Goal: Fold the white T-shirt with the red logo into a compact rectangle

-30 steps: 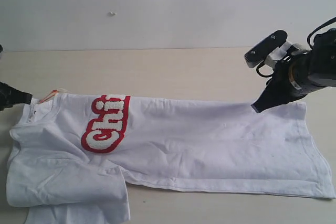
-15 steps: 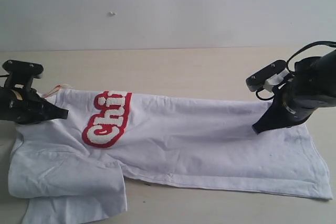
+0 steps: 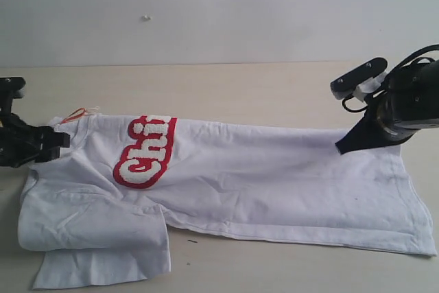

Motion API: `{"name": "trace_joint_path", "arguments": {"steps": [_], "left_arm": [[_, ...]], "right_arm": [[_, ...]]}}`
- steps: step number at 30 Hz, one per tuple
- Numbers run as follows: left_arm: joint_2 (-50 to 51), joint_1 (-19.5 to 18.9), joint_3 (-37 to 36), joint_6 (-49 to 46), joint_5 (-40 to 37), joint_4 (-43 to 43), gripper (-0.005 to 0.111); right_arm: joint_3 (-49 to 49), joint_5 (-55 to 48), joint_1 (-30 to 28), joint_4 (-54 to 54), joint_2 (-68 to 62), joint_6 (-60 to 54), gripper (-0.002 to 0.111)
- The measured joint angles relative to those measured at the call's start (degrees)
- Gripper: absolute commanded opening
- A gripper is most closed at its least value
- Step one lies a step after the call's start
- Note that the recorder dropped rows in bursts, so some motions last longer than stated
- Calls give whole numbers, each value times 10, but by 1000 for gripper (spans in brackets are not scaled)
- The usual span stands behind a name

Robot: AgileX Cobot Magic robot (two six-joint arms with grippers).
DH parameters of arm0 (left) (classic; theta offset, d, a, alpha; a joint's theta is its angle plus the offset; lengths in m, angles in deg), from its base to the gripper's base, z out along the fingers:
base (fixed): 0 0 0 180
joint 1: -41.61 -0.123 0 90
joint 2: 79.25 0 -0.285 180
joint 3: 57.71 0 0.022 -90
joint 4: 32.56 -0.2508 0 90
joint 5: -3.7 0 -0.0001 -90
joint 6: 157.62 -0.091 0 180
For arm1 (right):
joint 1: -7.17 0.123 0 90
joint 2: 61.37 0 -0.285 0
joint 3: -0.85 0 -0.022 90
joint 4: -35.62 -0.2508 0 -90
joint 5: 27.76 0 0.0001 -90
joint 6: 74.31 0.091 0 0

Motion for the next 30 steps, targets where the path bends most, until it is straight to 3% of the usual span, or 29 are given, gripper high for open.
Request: {"name": "trace_joint_path", "arguments": {"steps": [4, 8, 15, 18, 25, 30], "left_arm": [[-87, -3, -30, 43, -123, 22, 62], [-125, -3, -48, 0, -219, 75, 62], [-140, -3, -75, -279, -296, 360, 62], [-139, -3, -86, -335, -301, 416, 62], [-138, -3, -96, -345, -302, 392, 62], [-144, -3, -96, -304, -295, 326, 62]], "right_arm": [[0, 14, 0, -81, 31, -55, 0], [-1, 24, 0, -174, 34, -156, 0], [-3, 30, 10, -240, 42, -216, 0], [-3, 30, 12, -253, 50, -232, 0], [-3, 29, 13, -270, 57, -253, 0], [-3, 29, 13, -288, 57, -273, 0]]}}
